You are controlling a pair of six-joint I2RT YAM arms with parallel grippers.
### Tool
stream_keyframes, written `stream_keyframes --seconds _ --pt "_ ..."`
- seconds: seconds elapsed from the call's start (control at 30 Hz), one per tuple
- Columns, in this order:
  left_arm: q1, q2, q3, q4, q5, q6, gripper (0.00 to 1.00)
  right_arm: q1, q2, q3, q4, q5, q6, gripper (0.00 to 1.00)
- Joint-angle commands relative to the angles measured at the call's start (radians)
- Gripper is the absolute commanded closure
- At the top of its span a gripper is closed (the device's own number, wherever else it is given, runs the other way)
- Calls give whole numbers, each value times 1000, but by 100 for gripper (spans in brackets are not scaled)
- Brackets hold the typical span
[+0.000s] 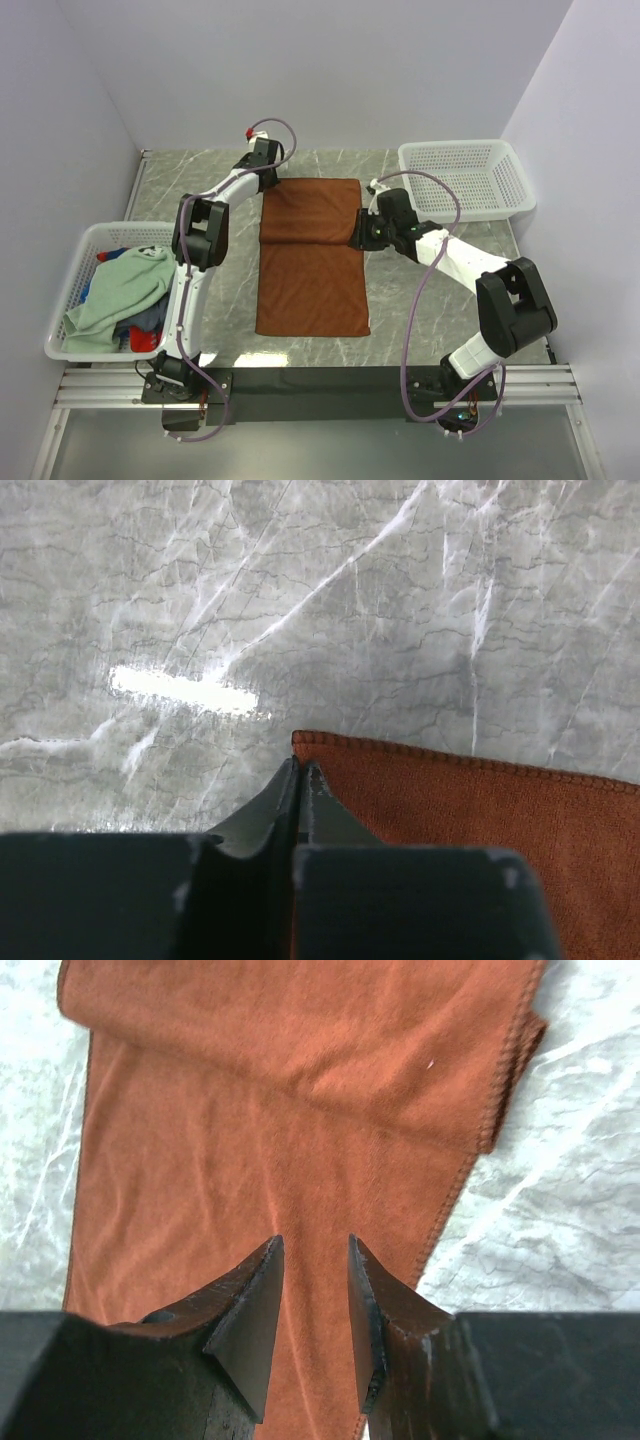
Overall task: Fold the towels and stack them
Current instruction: Fold the towel
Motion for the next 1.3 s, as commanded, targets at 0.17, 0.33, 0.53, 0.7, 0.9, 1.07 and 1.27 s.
stream_keyframes --seconds 0.17,0.33,0.53,0.7,0.9,1.07,1.27 --pt "-8 -23 -67 -34 24 58 99 0 125 197 54 187 -43 59" --pt "-10 -47 -91 -18 49 61 99 -19 319 421 25 247 4 50" --pt "-10 -63 -110 -5 84 42 99 -53 513 671 -30 328 17 49" --pt "-10 -58 -102 -15 89 48 99 -100 651 872 -112 345 33 50" --pt "-8 -58 -114 -14 101 55 99 -126 786 1013 -153 304 115 50" --pt "-8 -57 -123 -12 102 58 99 -152 840 1041 -141 264 179 50" --pt "-8 -55 -127 -9 112 53 99 -166 880 1084 -162 201 201 50"
